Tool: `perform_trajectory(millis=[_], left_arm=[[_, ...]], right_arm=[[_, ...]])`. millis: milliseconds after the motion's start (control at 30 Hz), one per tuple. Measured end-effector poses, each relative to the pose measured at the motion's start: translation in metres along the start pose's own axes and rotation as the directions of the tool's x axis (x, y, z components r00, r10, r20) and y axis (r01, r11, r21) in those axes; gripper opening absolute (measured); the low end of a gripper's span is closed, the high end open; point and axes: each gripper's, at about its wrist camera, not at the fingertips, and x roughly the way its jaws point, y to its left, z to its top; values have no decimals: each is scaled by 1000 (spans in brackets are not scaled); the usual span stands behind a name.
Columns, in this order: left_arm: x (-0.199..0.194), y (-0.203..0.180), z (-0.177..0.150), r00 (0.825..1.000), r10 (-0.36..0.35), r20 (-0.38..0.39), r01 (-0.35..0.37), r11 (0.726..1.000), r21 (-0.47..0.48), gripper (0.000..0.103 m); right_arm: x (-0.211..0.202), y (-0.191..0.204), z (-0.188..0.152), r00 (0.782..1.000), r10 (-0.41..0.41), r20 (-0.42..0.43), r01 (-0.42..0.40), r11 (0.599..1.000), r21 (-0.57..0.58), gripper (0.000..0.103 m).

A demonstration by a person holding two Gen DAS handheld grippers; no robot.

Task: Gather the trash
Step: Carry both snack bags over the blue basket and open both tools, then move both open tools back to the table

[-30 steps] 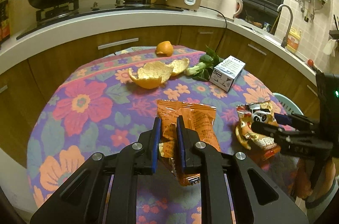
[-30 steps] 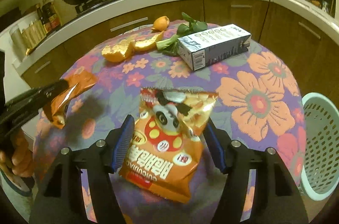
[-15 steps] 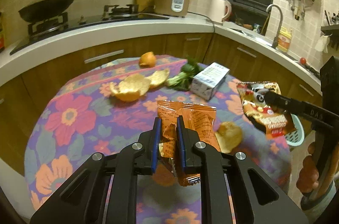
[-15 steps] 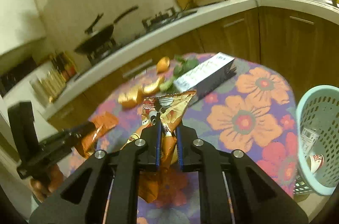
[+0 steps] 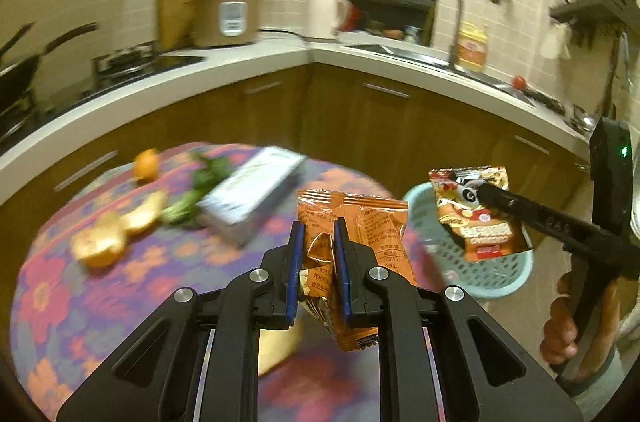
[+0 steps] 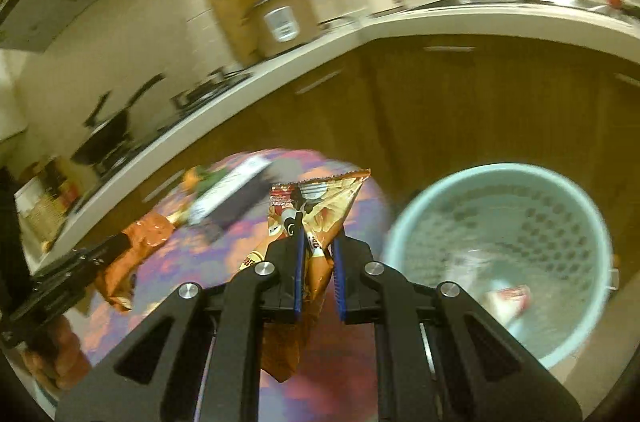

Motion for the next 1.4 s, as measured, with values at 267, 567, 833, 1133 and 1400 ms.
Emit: perform_trajectory(millis=[267, 567, 833, 1133, 1400], left_arm=[[80, -85, 22, 980, -144, -139, 151, 988, 44, 14], [148, -141, 12, 955, -161, -248, 191, 976, 101, 26], [161, -147, 7, 952, -179, -249, 207, 974, 91, 43], [120, -119, 5, 963, -210, -169, 220, 974, 44, 48], [73, -83, 6, 976, -198, -86, 199, 980, 2, 52]], right_arm=[[14, -82, -15, 965, -255, -60, 260, 962, 88, 10], [36, -131, -34, 944, -280, -175, 308, 938, 161, 10], [34, -143, -37, 936, -293, -196, 326, 930, 168, 31], [14, -117, -30, 953, -265, -144, 285, 949, 139, 45], [0, -55, -16, 976, -200, -81, 205, 977, 60, 55]])
